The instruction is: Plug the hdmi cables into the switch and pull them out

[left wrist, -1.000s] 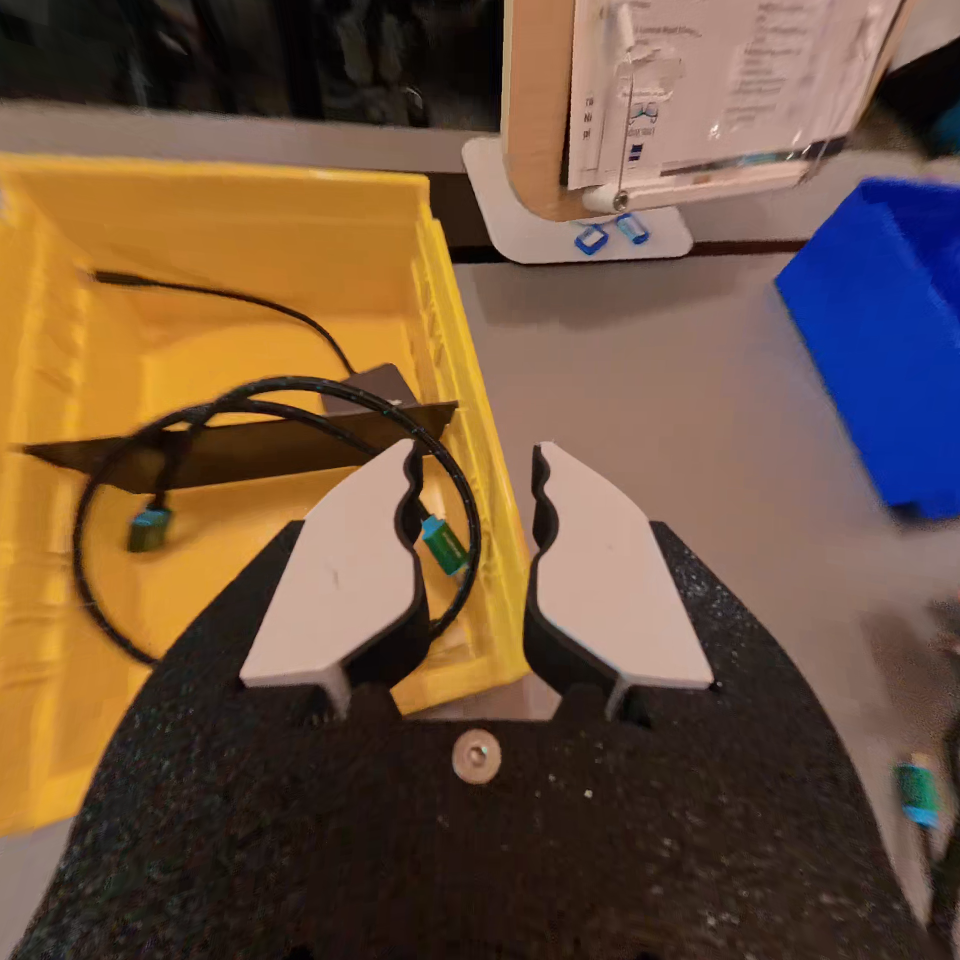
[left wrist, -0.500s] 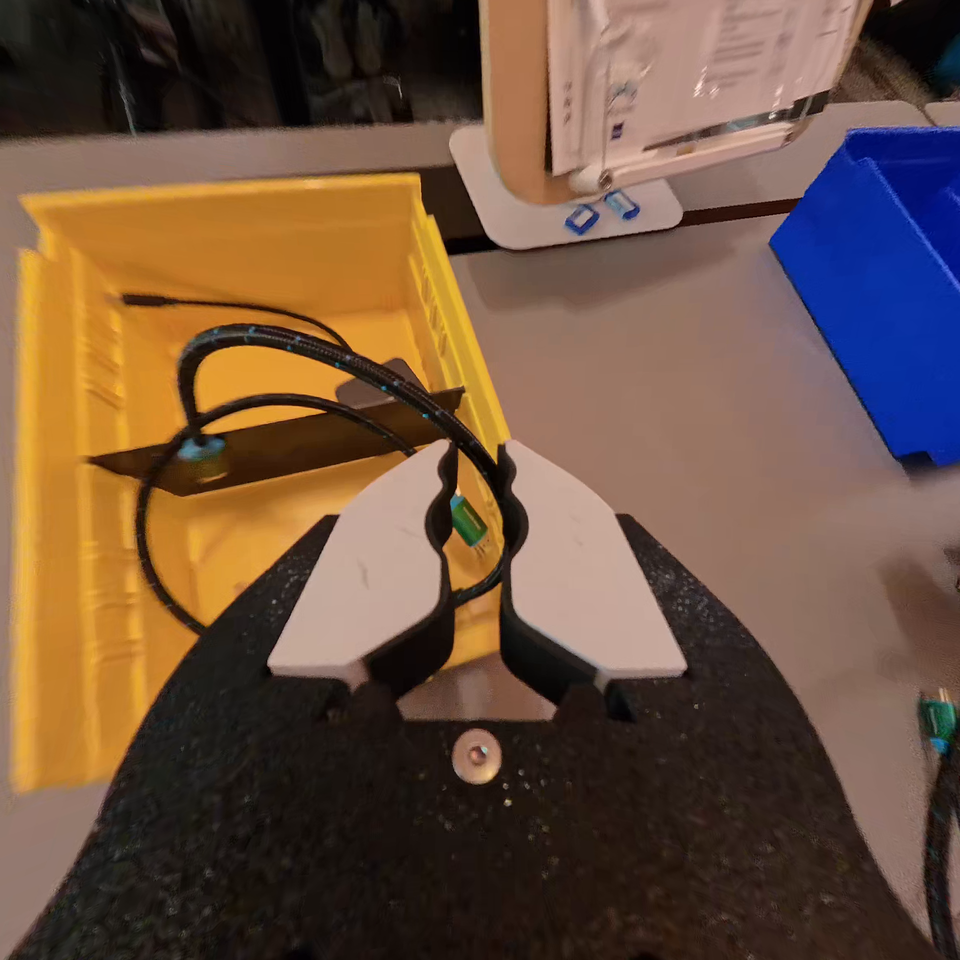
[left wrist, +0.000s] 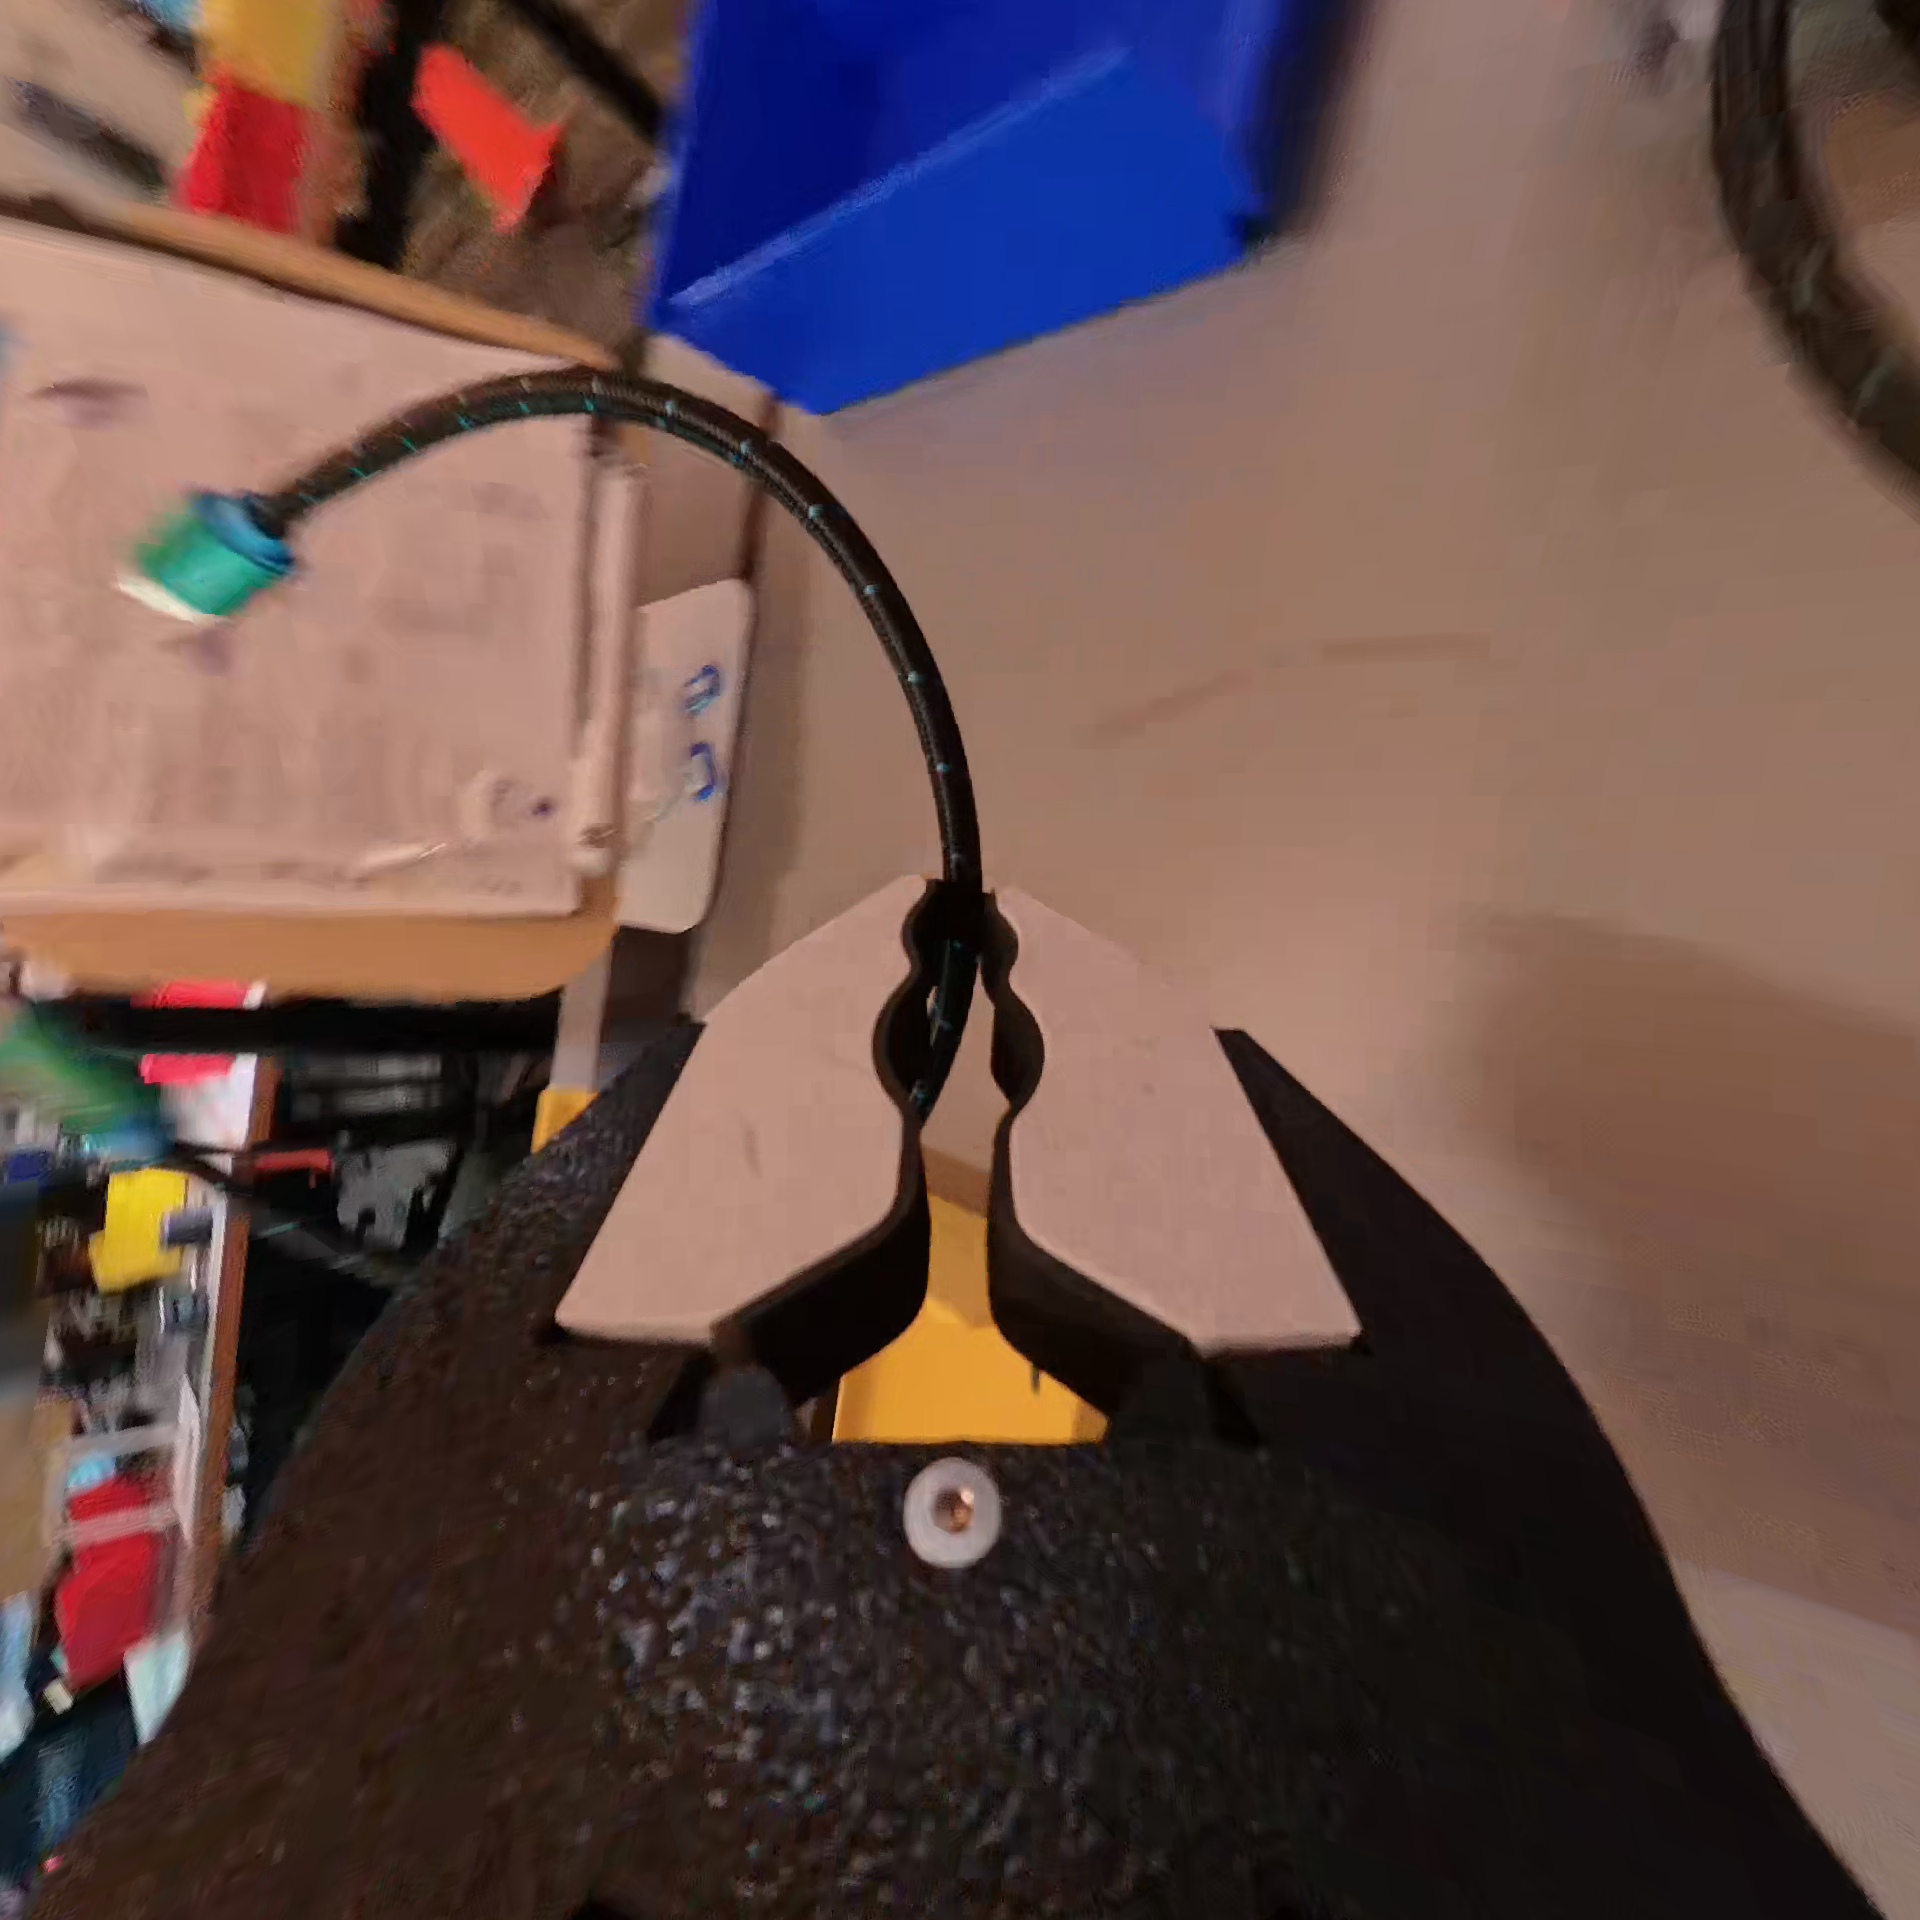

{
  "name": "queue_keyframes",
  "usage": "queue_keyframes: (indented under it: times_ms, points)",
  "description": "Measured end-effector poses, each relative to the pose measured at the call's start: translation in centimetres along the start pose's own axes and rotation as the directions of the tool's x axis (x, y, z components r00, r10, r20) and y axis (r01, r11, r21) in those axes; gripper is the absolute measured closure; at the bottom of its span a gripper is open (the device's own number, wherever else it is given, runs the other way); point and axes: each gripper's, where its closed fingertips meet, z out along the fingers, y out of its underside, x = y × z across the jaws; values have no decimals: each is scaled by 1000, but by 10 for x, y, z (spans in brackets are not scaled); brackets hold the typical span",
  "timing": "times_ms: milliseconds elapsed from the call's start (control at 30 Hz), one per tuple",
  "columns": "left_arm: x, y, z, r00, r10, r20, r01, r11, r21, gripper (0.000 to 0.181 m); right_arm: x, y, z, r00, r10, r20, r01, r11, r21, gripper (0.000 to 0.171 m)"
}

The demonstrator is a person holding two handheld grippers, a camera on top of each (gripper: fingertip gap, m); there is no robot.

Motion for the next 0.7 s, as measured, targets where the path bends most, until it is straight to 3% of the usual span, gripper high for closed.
queue_keyframes:
  times_ms: [33,200,433,500,567,700]
  points:
    - [21,4,14,995,71,-62,-72,997,-11,175,-5,-2,-3,1000,7,30,-7,1000,5,149]
    - [116,35,64,926,221,-305,-218,975,44,175,-14,1,-12,997,9,72,-6,999,-36,149]
    - [160,28,73,909,86,-409,-21,987,161,173,-7,9,-11,1000,-5,31,7,996,-88,149]
    - [162,24,69,883,2,-470,78,986,151,153,-7,10,-10,999,2,36,1,996,-90,149]
    - [150,15,69,873,-91,-479,187,970,158,145,-8,8,-10,999,-2,42,5,997,-80,149]
    - [99,9,95,877,-321,-358,387,912,132,134,-7,8,-11,999,1,43,2,997,-77,149]
